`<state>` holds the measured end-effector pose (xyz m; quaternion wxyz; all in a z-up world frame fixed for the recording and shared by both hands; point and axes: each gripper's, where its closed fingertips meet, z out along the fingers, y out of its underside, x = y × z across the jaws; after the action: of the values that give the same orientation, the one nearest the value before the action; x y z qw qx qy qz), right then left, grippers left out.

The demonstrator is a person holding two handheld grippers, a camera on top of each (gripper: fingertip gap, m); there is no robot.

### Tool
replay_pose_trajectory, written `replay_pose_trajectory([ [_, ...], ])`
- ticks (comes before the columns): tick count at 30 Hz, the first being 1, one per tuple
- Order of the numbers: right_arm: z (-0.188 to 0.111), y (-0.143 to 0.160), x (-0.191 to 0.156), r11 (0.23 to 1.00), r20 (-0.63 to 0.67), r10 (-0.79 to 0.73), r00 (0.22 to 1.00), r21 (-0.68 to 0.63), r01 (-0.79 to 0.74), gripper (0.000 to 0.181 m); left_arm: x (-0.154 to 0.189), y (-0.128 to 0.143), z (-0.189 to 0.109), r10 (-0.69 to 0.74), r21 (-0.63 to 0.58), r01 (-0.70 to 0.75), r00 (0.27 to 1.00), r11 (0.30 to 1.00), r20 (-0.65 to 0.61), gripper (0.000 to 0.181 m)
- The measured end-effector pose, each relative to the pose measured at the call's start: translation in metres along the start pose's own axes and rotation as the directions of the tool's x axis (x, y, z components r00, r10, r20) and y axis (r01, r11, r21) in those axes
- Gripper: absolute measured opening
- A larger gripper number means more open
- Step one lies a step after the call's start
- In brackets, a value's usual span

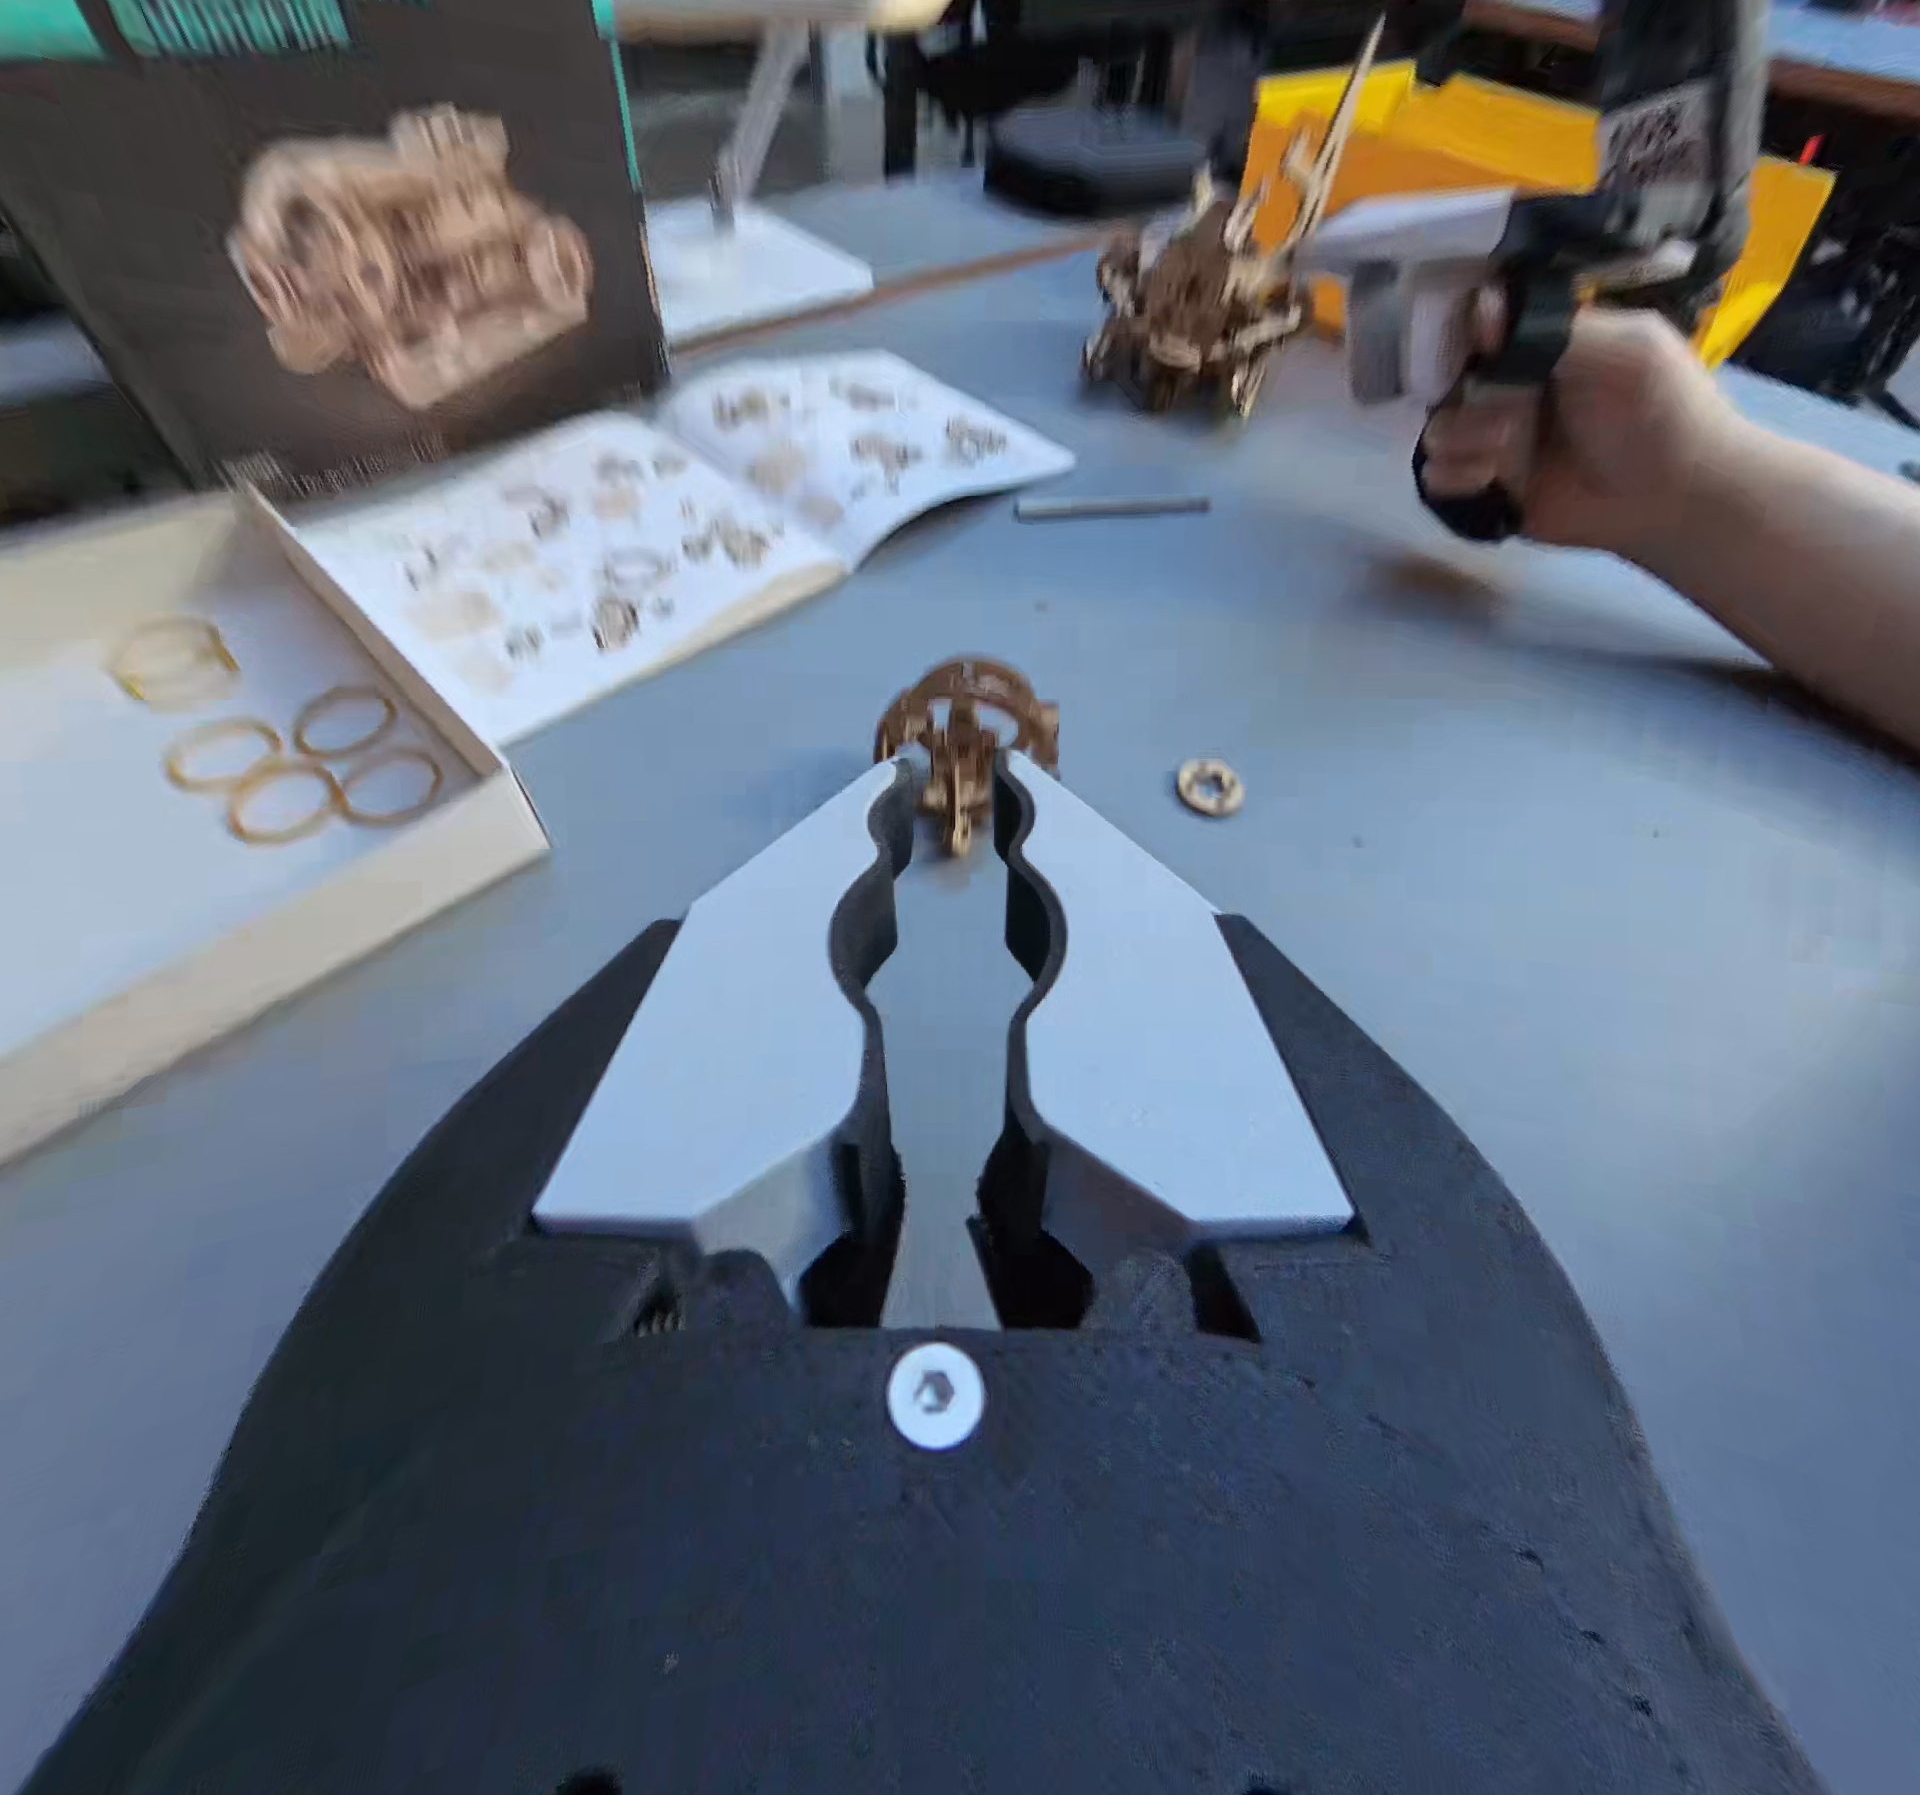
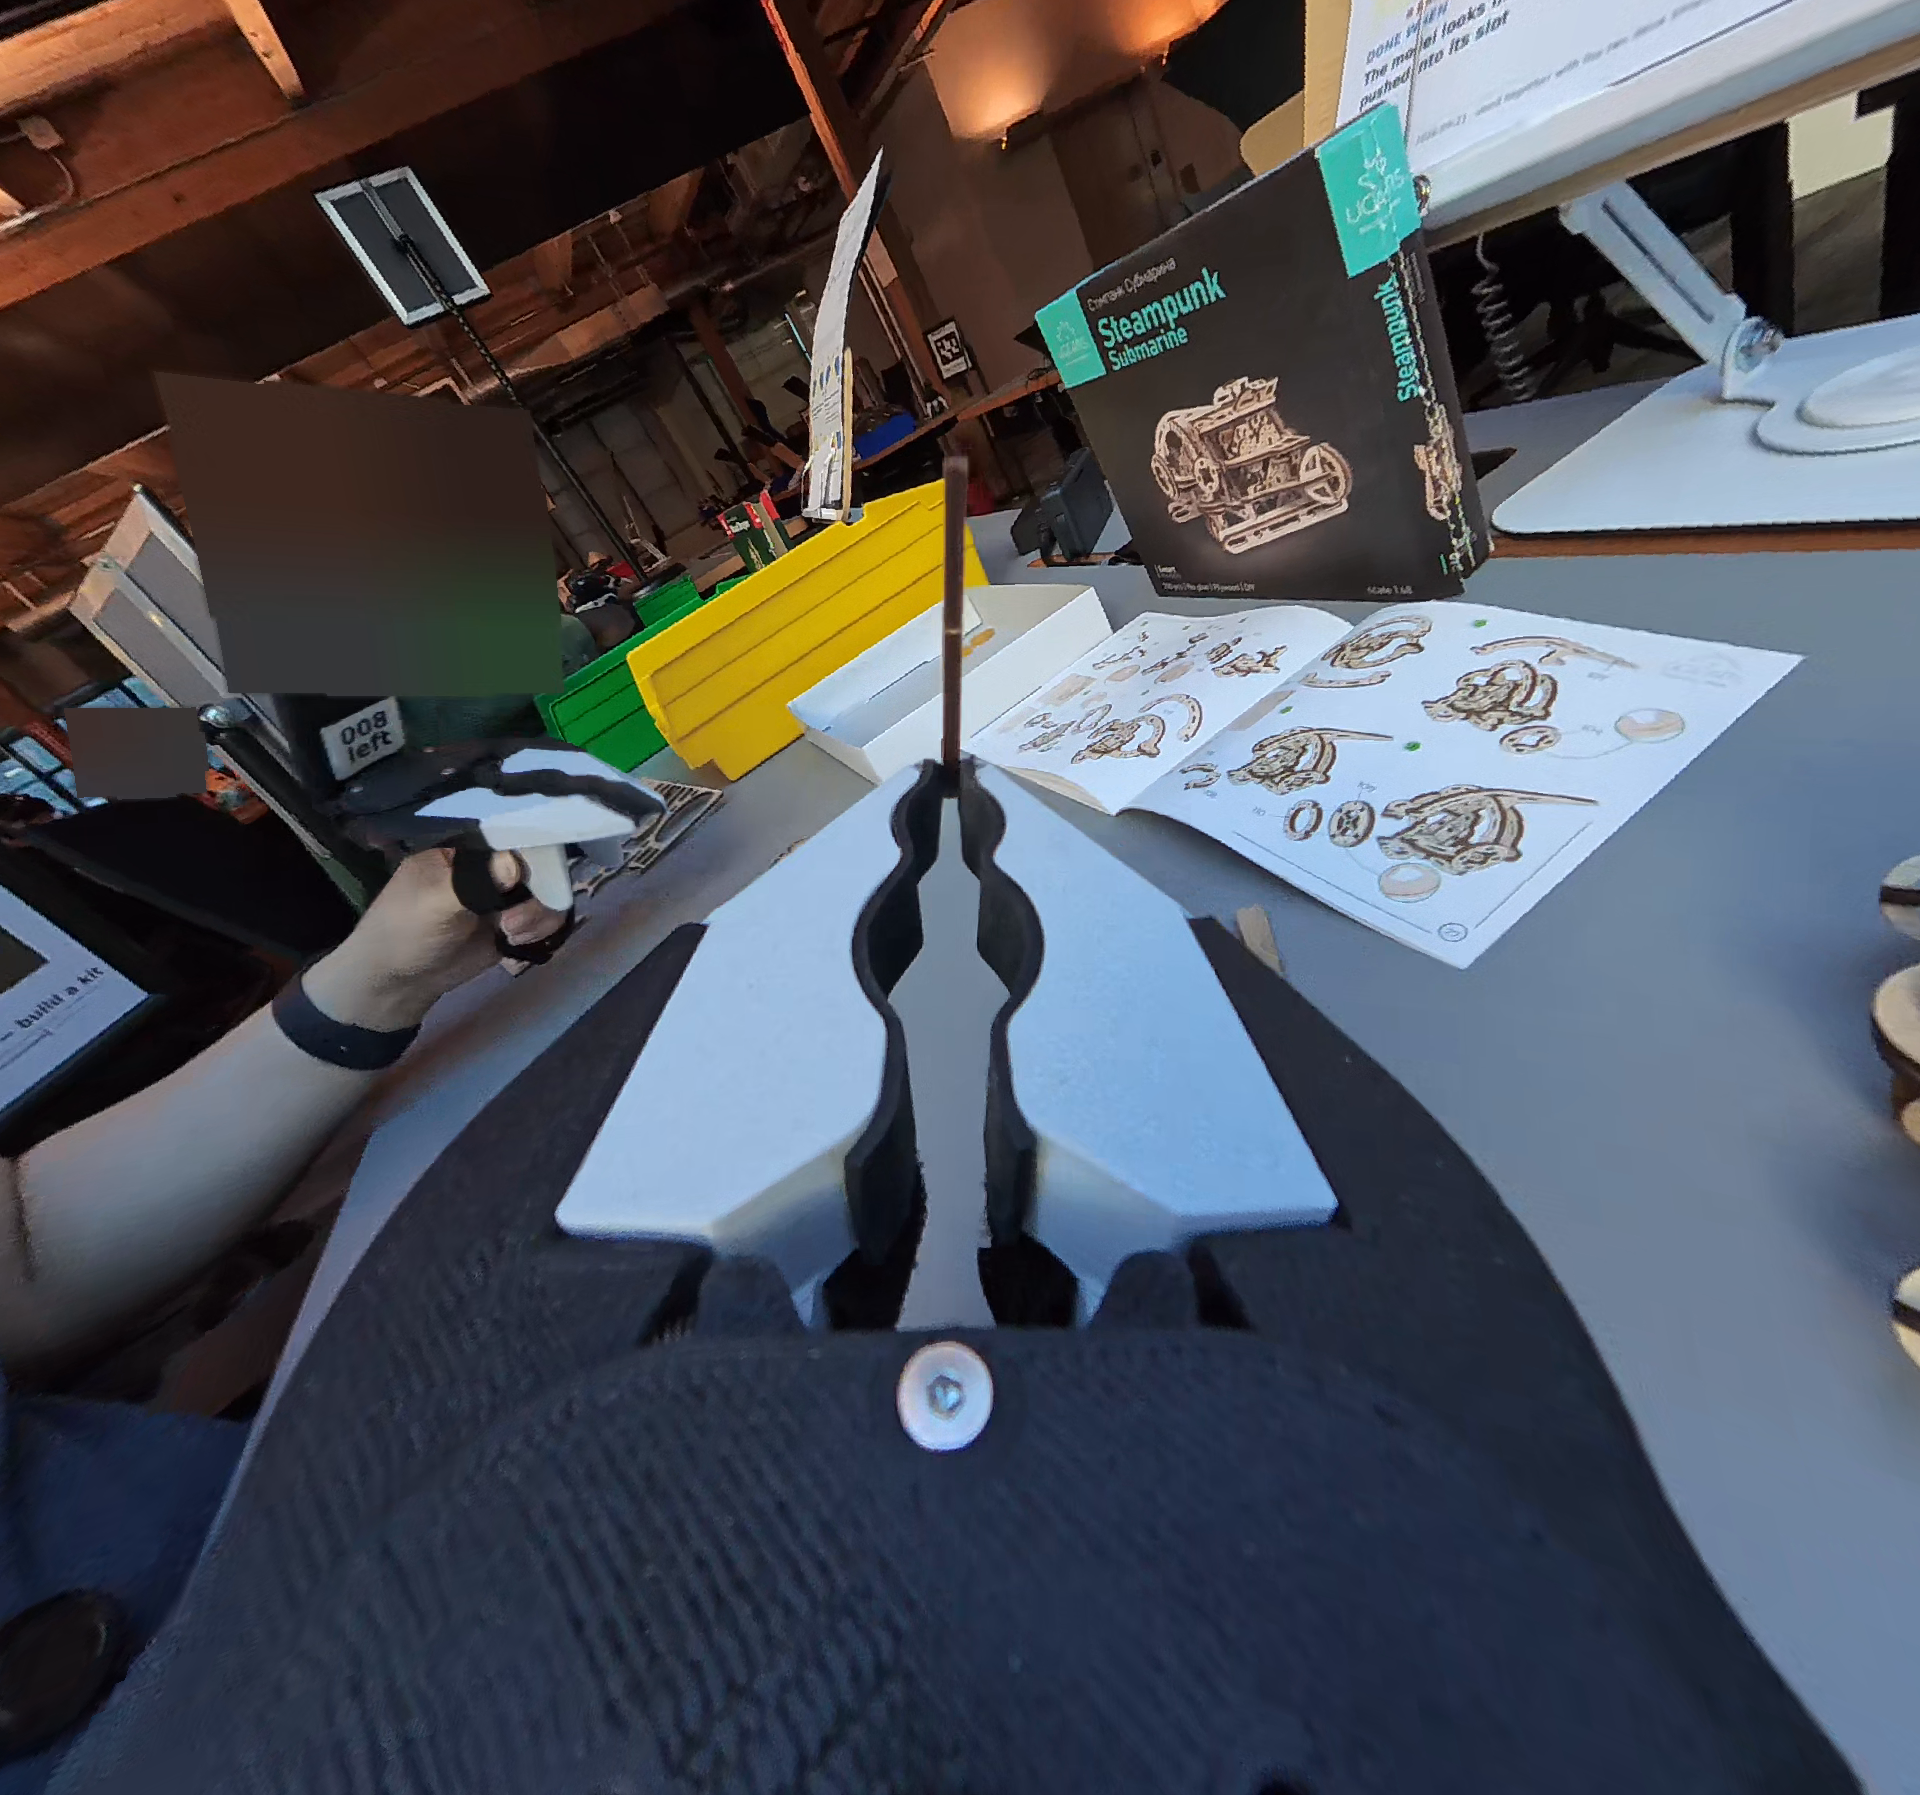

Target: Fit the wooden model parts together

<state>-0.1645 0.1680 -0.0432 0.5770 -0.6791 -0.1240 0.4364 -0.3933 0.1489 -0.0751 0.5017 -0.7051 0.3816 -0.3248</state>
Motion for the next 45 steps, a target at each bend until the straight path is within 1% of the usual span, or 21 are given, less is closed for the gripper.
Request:
replay_pose_trajectory([
  [2,0.005,0.000,-0.009,0.999,0.034,0.048,0.998,0.007,-0.048,0.001,0.022,-0.036,-0.005,0.148,0.169,-0.154,0.988,0.974,0.045,0.018],
  [3,0.008,-0.001,-0.018,0.996,0.075,0.090,0.993,0.014,-0.091,0.001,0.035,-0.047,-0.003,0.229,0.197,-0.238,0.971,0.951,0.068,0.020],
  [5,0.012,-0.002,-0.031,0.981,0.139,0.190,0.972,0.018,-0.194,0.001,0.053,-0.059,0.012,0.401,0.170,-0.420,0.906,0.892,0.137,0.030],
  [7,0.017,0.002,-0.041,0.950,0.191,0.308,0.932,-0.007,-0.312,0.001,0.060,-0.071,0.032,0.590,0.097,-0.627,0.767,0.773,0.253,0.037],
  [9,0.020,0.005,-0.048,0.912,0.234,0.404,0.885,-0.026,-0.409,0.001,0.072,-0.084,0.050,0.751,0.037,-0.804,0.570,0.593,0.333,0.035],
  [10,0.021,0.008,-0.049,0.895,0.244,0.440,0.864,-0.040,-0.444,0.001,0.081,-0.086,0.062,0.815,0.008,-0.865,0.476,0.502,0.331,0.035],
  [14,0.023,0.012,-0.048,0.846,0.246,0.529,0.812,-0.071,-0.529,0.000,0.094,-0.074,0.109,0.949,-0.133,-0.966,0.183,0.223,0.258,0.035],
  [16,0.023,0.013,-0.046,0.827,0.241,0.558,0.794,-0.080,-0.557,0.001,0.094,-0.071,0.124,0.965,-0.168,-0.979,0.069,0.114,0.252,0.031],
  [21,0.019,0.016,-0.037,0.797,0.191,0.602,0.775,-0.088,-0.597,0.000,0.095,-0.066,0.144,0.970,-0.197,-0.980,-0.028,0.021,0.241,0.019],
  [25,0.017,0.021,-0.031,0.763,0.151,0.646,0.748,-0.109,-0.637,0.000,0.096,-0.058,0.154,0.979,-0.201,-0.980,-0.056,-0.016,0.197,0.008],
  [31,0.016,0.032,-0.023,0.708,0.101,0.706,0.701,-0.138,-0.692,0.001,0.095,-0.049,0.162,0.985,-0.224,-0.974,-0.078,-0.042,0.153,0.004],
  [33,0.017,0.033,-0.025,0.715,0.107,0.698,0.708,-0.154,-0.682,0.003,0.093,-0.048,0.161,0.988,-0.229,-0.973,-0.053,-0.019,0.142,0.003],
  [35,0.018,0.030,-0.030,0.737,0.133,0.675,0.725,-0.164,-0.656,0.024,0.090,-0.051,0.158,0.990,-0.235,-0.971,-0.003,0.030,0.140,0.000],
  [37,0.015,0.019,-0.037,0.763,0.175,0.646,0.743,-0.148,-0.629,0.035,0.083,-0.061,0.148,0.983,-0.239,-0.963,0.085,0.123,0.163,0.000],
  [39,0.010,0.004,-0.048,0.807,0.240,0.590,0.771,-0.140,-0.574,0.038,0.072,-0.075,0.134,0.941,-0.222,-0.921,0.283,0.321,0.186,0.001],
  [40,0.006,-0.004,-0.052,0.834,0.270,0.550,0.791,-0.120,-0.539,0.039,0.068,-0.085,0.125,0.885,-0.187,-0.869,0.427,0.458,0.184,0.001],
  [41,0.002,-0.013,-0.056,0.860,0.296,0.505,0.811,-0.089,-0.503,0.039,0.067,-0.093,0.116,0.790,-0.133,-0.779,0.595,0.612,0.149,0.001],
  [42,-0.002,-0.020,-0.057,0.879,0.307,0.466,0.830,-0.059,-0.473,0.038,0.068,-0.098,0.107,0.649,-0.097,-0.642,0.759,0.760,0.062,0.000],
  [43,-0.005,-0.026,-0.057,0.892,0.310,0.438,0.844,-0.029,-0.452,0.037,0.070,-0.101,0.099,0.462,-0.097,-0.465,0.885,0.880,-0.055,0.000],
  [44,-0.007,-0.030,-0.055,0.896,0.313,0.423,0.851,-0.004,-0.444,0.036,0.071,-0.108,0.089,0.253,-0.086,-0.270,0.953,0.959,-0.166,0.000],
  [45,-0.008,-0.032,-0.053,0.893,0.312,0.424,0.850,0.014,-0.450,0.036,0.071,-0.119,0.080,0.054,-0.059,-0.073,0.960,0.996,-0.276,0.000],
])
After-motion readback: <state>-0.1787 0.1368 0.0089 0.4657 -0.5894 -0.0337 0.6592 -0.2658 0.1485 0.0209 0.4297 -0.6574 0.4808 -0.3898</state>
